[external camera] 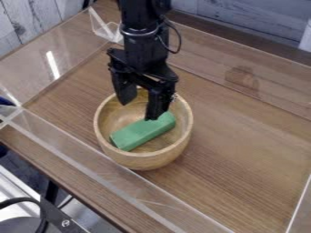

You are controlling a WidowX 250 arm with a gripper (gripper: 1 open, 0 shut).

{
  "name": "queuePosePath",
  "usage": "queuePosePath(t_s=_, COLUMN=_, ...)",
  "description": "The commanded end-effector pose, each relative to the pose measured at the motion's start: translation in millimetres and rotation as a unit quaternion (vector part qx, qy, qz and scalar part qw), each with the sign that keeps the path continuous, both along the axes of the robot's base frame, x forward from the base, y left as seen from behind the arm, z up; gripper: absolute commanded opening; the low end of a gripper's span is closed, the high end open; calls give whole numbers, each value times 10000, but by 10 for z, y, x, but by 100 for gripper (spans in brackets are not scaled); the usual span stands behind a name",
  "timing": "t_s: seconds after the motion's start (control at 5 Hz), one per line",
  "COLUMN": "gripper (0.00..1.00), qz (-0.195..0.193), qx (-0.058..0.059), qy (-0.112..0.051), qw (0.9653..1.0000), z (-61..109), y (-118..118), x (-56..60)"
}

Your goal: Remove the green block from inside the brown bowl and put it on the table

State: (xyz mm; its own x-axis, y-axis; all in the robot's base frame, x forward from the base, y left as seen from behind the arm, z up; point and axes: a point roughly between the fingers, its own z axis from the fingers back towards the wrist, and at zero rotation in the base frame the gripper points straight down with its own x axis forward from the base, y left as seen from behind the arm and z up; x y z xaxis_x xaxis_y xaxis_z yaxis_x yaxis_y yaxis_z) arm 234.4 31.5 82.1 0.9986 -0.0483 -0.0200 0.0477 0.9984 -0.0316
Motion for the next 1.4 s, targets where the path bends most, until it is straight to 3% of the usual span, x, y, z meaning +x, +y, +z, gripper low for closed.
queuePosePath(t_s=0.0, gripper=100, qz=-47, qx=31, qy=-251, qw=9997, z=87, y=-6, x=54)
queuePosePath(t_s=0.8, gripper=100, qz=-79, qx=-27, qy=-429, qw=9990, z=171, y=-8, x=85)
queuePosePath(t_s=1.2, gripper=100, qz=-86, qx=-11, qy=-341, qw=9994, z=62, y=-5, x=64)
